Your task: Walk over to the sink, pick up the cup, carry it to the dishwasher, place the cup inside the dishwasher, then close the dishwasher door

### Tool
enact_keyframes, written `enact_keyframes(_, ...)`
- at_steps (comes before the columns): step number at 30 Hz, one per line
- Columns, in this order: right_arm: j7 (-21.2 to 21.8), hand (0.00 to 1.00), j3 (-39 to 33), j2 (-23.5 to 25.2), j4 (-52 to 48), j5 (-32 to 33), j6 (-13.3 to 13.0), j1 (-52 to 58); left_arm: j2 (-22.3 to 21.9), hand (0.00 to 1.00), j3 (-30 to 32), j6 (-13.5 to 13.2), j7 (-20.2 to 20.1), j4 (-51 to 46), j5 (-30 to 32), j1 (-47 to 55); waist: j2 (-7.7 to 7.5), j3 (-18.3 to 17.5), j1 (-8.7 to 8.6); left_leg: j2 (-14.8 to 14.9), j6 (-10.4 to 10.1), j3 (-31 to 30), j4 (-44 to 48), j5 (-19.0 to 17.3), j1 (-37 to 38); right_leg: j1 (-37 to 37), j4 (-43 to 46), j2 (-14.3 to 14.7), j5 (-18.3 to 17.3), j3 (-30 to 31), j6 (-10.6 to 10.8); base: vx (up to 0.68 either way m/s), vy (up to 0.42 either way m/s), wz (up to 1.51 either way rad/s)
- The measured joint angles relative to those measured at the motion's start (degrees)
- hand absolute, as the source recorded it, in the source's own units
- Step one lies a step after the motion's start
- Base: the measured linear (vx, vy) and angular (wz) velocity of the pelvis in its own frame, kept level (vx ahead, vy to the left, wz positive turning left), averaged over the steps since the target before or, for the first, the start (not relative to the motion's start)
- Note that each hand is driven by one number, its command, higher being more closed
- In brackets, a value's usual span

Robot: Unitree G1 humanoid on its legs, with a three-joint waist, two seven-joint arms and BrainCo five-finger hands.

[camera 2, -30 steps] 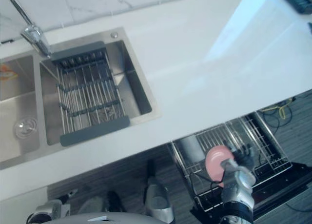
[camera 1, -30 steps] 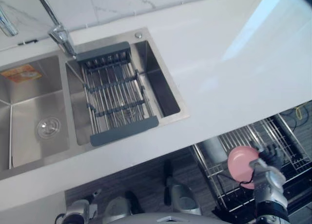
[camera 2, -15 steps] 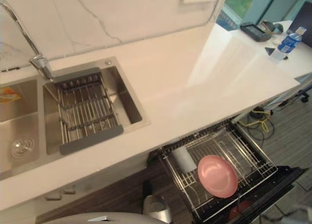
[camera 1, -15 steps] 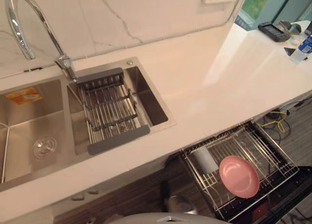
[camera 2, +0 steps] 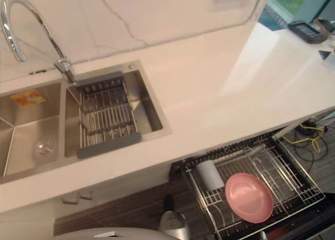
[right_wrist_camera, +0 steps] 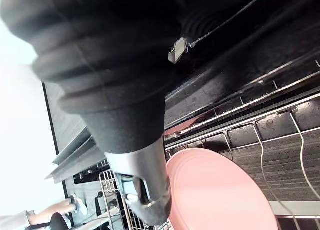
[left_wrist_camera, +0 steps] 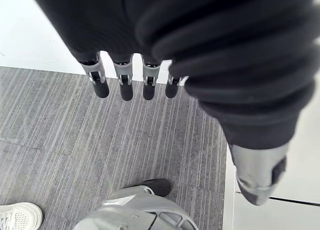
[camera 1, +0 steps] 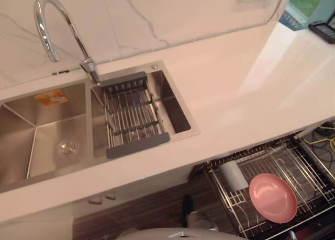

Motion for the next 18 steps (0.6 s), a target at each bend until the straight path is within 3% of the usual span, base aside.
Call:
enact_keyframes(5, -0.05, 0.0, 7.11, 1.97, -2.06, 1.01, -3.39, 1.54, -0.22, 0.0, 0.03, -0.13, -0.18, -1.39, 0.0, 0.0, -0.32, 1.42, 0.76, -0.36, -0.57, -1.63, -1.93, 2.24, -0.04, 0.24, 0.0, -0.34, -0.33, -2.1, -0.13, -0.02, 0.012, 0.22)
enact_keyframes(9, -1.13, 0.0, 13.55, 3.89, -6.94, 5.54, -6.94, 1.68, -1.93, 0.0, -0.33, -0.86, -0.19, -1.4, 0.02, 0.64, -0.46, 1.47, 2.03, -1.35, -1.61, -1.84, -2.84, 5.61, -0.12, 0.25, 0.0, -1.29, -0.69, -2.9, -0.34, -0.02, 0.013, 0.07)
enact_keyframes(13, -1.12, 0.0, 19.24, 4.72, -10.82, 8.53, -8.26, 1.29, -2.18, 0.0, -1.57, -1.54, -0.1, -1.36, 0.01, 1.08, -0.41, 1.46, 2.67, -1.94, -0.94, -3.79, -3.85, 7.4, -0.87, 0.47, -0.01, -2.0, -0.78, -5.3, -0.44, -0.07, 0.027, 0.32)
enact_keyframes(16, 0.82, 0.0, 22.23, 4.38, -12.12, 17.29, -8.78, -1.47, -2.02, 0.0, -2.59, -1.84, -1.2, -1.34, 0.22, 1.56, -0.23, 1.51, 3.91, -2.21, -0.24, -6.5, -3.86, 7.96, -1.76, 0.9, -0.06, -2.5, -0.77, -7.29, -0.45, -0.09, 0.04, 0.41)
enact_keyframes(18, 3.3, 0.0, 22.57, 4.08, -13.33, 22.42, -8.72, -4.33, -2.05, 0.0, -2.58, -1.44, -3.05, -1.19, 1.45, 1.94, 0.66, 1.72, 4.54, -1.94, 0.13, -8.36, -4.02, 7.05, -2.65, 1.17, -0.06, -2.43, -0.76, -9.35, -0.45, -0.11, 0.024, 0.45)
